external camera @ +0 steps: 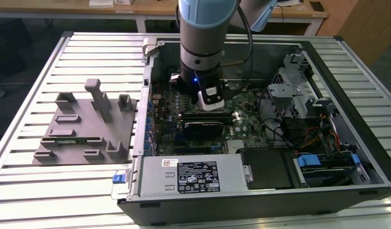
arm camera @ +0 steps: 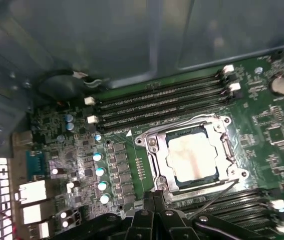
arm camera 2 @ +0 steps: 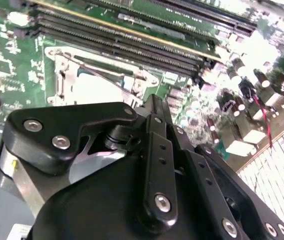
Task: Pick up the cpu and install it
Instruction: 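Install the second cpu locking lever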
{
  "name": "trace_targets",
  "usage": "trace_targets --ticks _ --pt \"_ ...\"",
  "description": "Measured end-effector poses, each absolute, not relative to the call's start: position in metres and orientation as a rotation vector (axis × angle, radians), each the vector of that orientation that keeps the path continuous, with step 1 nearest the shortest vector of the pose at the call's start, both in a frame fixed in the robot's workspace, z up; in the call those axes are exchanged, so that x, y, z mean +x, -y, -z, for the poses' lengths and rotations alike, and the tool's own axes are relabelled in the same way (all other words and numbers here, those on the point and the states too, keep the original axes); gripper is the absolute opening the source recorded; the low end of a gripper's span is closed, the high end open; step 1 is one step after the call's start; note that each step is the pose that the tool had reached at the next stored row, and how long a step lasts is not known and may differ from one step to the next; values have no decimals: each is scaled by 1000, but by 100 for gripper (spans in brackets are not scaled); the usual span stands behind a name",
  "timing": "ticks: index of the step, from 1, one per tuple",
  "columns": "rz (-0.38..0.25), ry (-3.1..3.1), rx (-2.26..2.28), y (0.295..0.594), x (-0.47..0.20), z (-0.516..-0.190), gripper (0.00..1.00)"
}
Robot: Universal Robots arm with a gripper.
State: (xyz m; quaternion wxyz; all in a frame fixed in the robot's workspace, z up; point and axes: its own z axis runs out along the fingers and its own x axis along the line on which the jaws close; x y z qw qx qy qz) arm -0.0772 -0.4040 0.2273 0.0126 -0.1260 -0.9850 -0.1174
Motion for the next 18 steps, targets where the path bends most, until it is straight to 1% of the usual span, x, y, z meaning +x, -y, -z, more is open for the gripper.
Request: trace_targets --ticks 6,9,15,18 --pt "366 3070 -393 404 -77 -246 11" --pt "360 3071 -393 404 -77 -248 11" --pt "269 3087 -406 404 -75 -253 11" --pt "241 3091 -416 404 -71 -254 11"
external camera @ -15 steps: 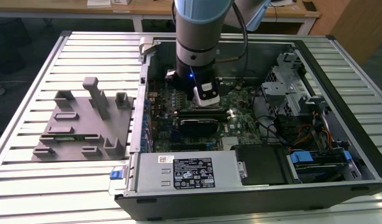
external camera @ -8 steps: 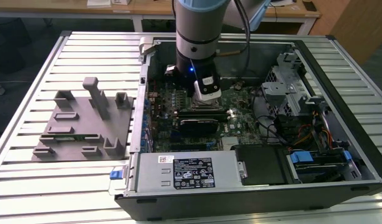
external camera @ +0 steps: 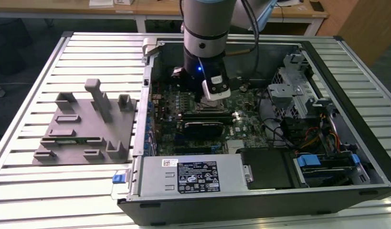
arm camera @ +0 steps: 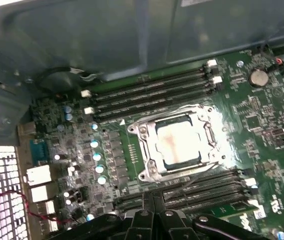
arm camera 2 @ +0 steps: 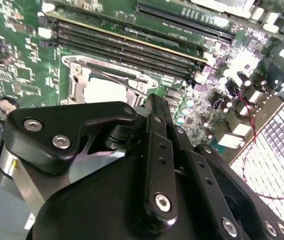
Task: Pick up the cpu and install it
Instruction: 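Install the second cpu locking lever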
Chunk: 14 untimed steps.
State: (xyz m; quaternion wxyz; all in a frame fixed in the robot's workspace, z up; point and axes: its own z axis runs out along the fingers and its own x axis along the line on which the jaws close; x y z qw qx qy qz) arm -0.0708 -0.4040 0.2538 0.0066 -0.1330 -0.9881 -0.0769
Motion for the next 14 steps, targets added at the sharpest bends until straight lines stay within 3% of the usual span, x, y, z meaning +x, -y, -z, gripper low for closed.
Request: trace_targets --ticks 14 --pt "219 3092 -442 404 -51 -246 11"
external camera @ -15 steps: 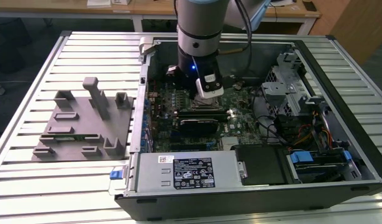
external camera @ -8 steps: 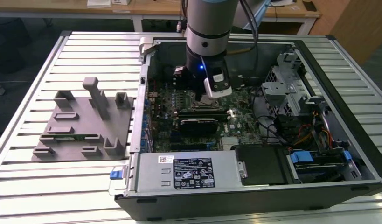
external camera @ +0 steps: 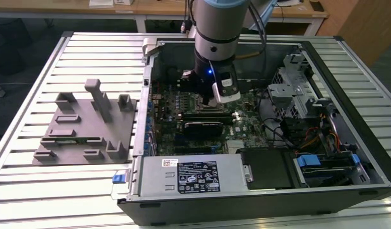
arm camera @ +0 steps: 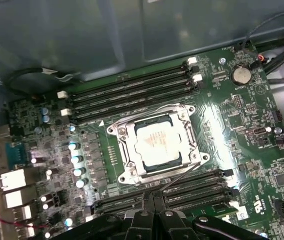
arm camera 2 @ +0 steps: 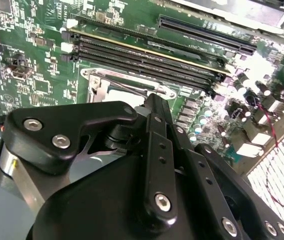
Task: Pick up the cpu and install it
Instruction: 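Install the second cpu locking lever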
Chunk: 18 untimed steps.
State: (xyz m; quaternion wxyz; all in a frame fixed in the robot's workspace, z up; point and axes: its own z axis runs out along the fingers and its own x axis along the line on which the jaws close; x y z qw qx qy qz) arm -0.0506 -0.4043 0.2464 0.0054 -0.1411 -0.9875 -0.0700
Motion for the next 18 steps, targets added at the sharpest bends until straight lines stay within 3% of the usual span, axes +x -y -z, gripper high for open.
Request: trace_targets --ticks 18 --pt "255 3056 -441 408 -50 -232 11"
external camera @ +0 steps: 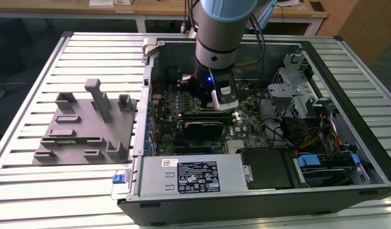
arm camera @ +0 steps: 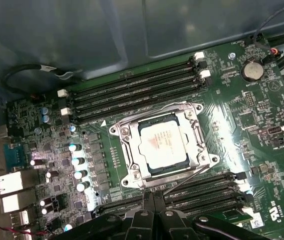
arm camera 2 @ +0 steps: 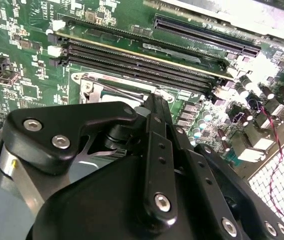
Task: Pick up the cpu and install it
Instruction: 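Install the second cpu locking lever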
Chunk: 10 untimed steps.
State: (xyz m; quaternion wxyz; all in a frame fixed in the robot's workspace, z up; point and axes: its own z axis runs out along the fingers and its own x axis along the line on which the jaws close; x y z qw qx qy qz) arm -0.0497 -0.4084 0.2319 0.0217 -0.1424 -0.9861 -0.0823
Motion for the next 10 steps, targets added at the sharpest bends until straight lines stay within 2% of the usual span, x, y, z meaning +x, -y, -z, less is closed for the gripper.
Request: trace_targets --ticks 10 --pt "307 3039 -439 416 -51 -227 11"
